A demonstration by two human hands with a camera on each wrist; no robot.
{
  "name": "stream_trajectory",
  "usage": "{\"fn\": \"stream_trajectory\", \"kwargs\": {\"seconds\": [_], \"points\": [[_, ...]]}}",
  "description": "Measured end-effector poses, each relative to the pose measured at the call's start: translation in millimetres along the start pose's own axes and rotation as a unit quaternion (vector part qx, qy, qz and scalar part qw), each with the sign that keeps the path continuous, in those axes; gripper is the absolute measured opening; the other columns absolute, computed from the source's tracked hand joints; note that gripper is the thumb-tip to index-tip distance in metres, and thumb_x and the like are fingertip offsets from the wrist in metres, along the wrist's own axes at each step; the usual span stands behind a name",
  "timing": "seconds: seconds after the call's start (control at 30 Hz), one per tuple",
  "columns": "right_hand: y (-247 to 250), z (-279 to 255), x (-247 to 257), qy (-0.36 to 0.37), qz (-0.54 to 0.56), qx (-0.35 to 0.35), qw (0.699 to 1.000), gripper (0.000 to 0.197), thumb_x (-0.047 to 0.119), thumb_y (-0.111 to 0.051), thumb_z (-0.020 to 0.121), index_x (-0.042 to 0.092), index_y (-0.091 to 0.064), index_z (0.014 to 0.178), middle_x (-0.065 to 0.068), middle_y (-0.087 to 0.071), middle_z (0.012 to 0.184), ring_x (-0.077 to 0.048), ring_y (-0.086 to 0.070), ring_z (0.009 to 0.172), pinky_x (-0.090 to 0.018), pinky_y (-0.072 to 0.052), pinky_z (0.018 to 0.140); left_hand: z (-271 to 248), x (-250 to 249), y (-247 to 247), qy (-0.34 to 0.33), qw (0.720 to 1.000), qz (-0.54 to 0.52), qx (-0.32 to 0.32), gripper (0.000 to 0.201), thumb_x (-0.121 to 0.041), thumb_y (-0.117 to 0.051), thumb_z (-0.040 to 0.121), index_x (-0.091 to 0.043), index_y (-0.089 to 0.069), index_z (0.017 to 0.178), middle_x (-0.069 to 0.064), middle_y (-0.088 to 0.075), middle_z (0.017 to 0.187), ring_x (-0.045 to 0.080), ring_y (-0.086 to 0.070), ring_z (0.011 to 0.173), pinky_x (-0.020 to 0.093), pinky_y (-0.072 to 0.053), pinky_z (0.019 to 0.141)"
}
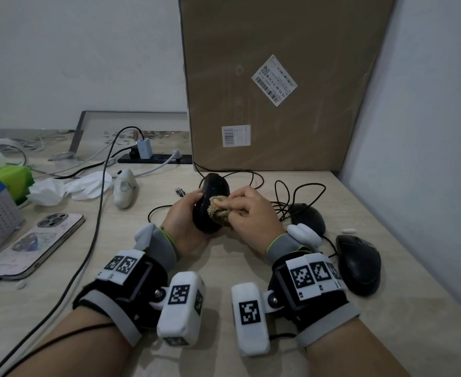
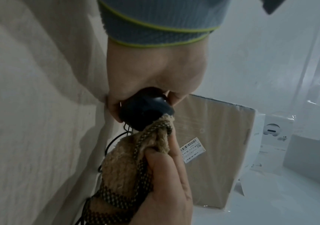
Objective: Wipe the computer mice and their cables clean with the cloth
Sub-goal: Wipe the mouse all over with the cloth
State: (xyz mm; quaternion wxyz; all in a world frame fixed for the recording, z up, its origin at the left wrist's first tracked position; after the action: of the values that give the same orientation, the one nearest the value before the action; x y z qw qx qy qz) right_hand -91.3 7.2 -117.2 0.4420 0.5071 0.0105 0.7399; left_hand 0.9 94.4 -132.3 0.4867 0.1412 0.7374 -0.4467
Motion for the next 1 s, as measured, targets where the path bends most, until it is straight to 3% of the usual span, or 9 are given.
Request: {"fn": "stream_trajectory", "kwargs": {"seconds": [0.1,0.3,0.37,0.43,0.5,0.63,0.73,0.9,1.0], "points": [[6.4,1.5,-0.3,0.017,-0.019,-0.048,0.998,0.042,0.0,-0.051,0.081,0.024,-0.071,0.11,0.006,-0.051,0.1,-0.007,-0.051,0.093,-0.01,-0.042,0.081,-0.7,0.3,0.9,-0.008,0.999,0.027,0.028,0.037,-0.017,-0.033,0.095,-0.015,-0.054,0.125,0.016,-0.057,0.112,0.026,-0.057,0.088,0.04,-0.042,0.079],[22.6,4.9,-9.5,-0.052,-0.068,-0.165,0.983,0.045,0.006,-0.045,0.086,0.028,-0.065,0.119,0.002,-0.054,0.112,-0.014,-0.053,0.1,-0.025,-0.045,0.083,-7.4,2.0,-3.6,0.012,0.985,0.146,0.092,0.031,-0.012,-0.049,0.087,-0.019,-0.059,0.116,0.008,-0.065,0.11,0.022,-0.061,0.095,0.034,-0.05,0.081],[22.6,5.9,-12.4,-0.07,-0.053,-0.161,0.983,0.046,0.005,-0.045,0.087,0.026,-0.062,0.124,0.0,-0.052,0.116,-0.013,-0.052,0.102,-0.019,-0.042,0.084,-6.2,2.6,-4.0,0.006,0.985,0.15,0.083,0.038,-0.012,-0.053,0.082,-0.018,-0.057,0.12,0.01,-0.064,0.116,0.024,-0.06,0.101,0.035,-0.049,0.087],[17.3,6.9,-12.5,-0.064,-0.022,-0.132,0.989,0.048,0.005,-0.045,0.088,0.024,-0.056,0.13,-0.001,-0.048,0.12,-0.008,-0.047,0.1,-0.003,-0.034,0.079,-3.9,2.6,-2.8,-0.001,0.988,0.138,0.064,0.046,-0.015,-0.056,0.079,-0.019,-0.056,0.124,0.015,-0.06,0.12,0.028,-0.055,0.107,0.042,-0.044,0.096],[8.9,5.5,-9.5,-0.058,0.02,-0.084,0.995,0.049,0.011,-0.05,0.09,0.025,-0.049,0.136,-0.001,-0.043,0.125,-0.005,-0.044,0.103,0.004,-0.03,0.078,-2.5,0.6,-1.0,-0.016,0.99,0.137,0.031,0.038,-0.013,-0.056,0.086,-0.024,-0.057,0.122,0.014,-0.059,0.113,0.028,-0.053,0.103,0.046,-0.041,0.099],[-3.8,0.9,-7.0,-0.05,0.016,0.028,0.998,0.074,0.031,-0.072,0.079,0.027,-0.035,0.143,0.002,-0.034,0.132,-0.007,-0.04,0.121,-0.011,-0.031,0.098,4.4,-2.5,9.3,-0.043,0.994,0.094,-0.021,0.044,-0.014,-0.057,0.09,-0.021,-0.049,0.133,0.009,-0.063,0.107,0.026,-0.058,0.092,0.037,-0.052,0.073],[-2.1,-0.7,-6.4,-0.049,-0.002,0.033,0.998,0.088,0.03,-0.081,0.069,0.028,-0.033,0.143,0.003,-0.034,0.132,-0.006,-0.04,0.118,-0.009,-0.03,0.094,8.9,-1.2,14.2,-0.043,0.997,0.06,-0.036,0.052,-0.016,-0.063,0.088,-0.012,-0.045,0.137,0.009,-0.065,0.11,0.023,-0.063,0.089,0.029,-0.056,0.06],[0.7,-1.6,-3.3,-0.032,0.006,-0.023,0.999,0.062,0.023,-0.072,0.079,0.023,-0.046,0.135,0.002,-0.045,0.125,-0.005,-0.046,0.109,0.006,-0.029,0.079,6.9,-4.8,10.2,-0.06,0.996,0.05,-0.033,0.024,-0.031,-0.053,0.094,-0.011,-0.067,0.098,-0.001,-0.071,0.08,0.013,-0.065,0.077,0.03,-0.055,0.074],[5.1,-0.7,-3.8,-0.036,0.013,-0.077,0.996,0.05,0.021,-0.069,0.082,0.02,-0.054,0.129,0.001,-0.053,0.122,-0.004,-0.049,0.105,0.001,-0.033,0.083,7.1,-7.5,15.3,-0.046,0.997,0.0,-0.058,0.025,-0.031,-0.048,0.097,-0.013,-0.063,0.105,0.006,-0.066,0.094,0.017,-0.063,0.083,0.03,-0.052,0.079]]}}
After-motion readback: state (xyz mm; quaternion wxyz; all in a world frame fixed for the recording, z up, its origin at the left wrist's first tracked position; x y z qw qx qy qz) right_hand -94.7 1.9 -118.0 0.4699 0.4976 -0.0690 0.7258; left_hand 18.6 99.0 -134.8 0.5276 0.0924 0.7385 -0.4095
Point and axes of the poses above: each hand's wrist, its own z-axis towards the middle knuckle, its own y-axis out of the back of the hand, x = y × z, the point moved 3 cm from there along z, towards the middle knuckle
